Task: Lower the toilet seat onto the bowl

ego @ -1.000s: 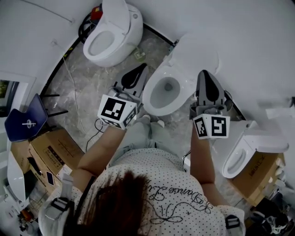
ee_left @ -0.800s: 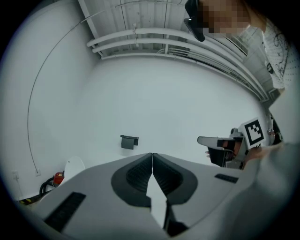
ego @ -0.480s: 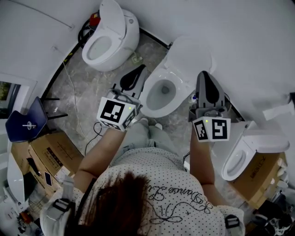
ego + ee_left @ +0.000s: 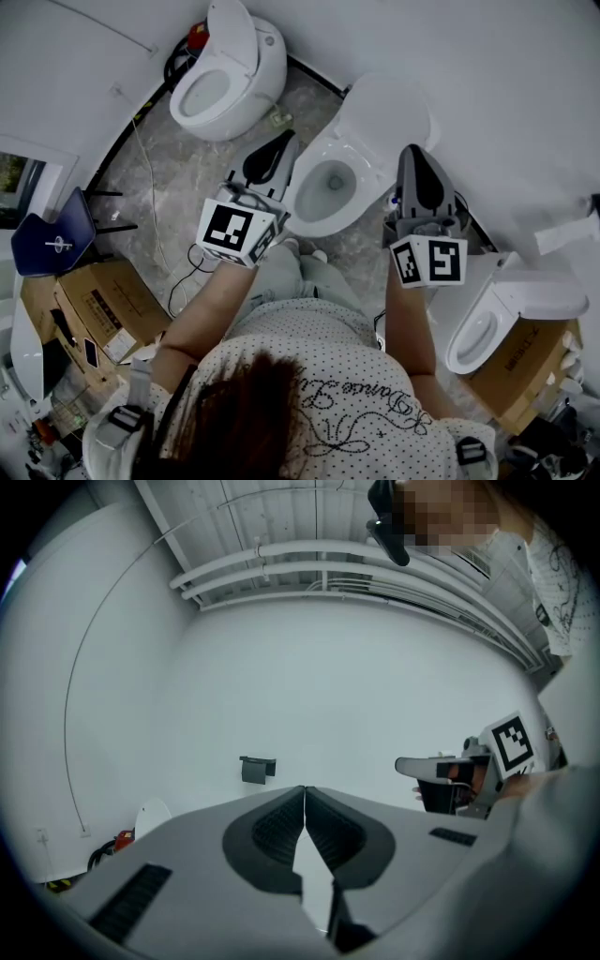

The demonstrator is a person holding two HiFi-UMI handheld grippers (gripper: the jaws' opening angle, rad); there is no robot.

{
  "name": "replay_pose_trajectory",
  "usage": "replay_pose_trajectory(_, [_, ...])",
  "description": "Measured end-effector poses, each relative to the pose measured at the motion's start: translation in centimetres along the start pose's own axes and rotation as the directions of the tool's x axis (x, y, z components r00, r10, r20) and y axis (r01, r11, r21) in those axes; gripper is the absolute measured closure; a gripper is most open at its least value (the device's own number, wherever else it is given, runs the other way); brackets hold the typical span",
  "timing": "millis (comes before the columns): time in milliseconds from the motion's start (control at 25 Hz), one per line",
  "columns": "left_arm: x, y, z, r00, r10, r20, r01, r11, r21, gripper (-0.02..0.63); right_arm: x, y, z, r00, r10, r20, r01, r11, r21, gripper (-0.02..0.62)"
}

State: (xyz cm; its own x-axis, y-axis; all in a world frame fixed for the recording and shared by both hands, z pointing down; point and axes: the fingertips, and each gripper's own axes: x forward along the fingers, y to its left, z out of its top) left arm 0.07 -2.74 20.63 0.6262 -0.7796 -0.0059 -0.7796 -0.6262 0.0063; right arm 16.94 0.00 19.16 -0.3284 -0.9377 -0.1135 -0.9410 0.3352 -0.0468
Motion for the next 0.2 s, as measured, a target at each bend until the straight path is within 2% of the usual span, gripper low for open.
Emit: replay_pose_trajectory(200, [0.18,-0.47,-0.20,1.000,0.005,-0.003,-0.005,1.000,0.001,0.600,-0.22,-0.42,-0.09,1.000,0.003,0.001,-0.003,1.000,0.001,0.584])
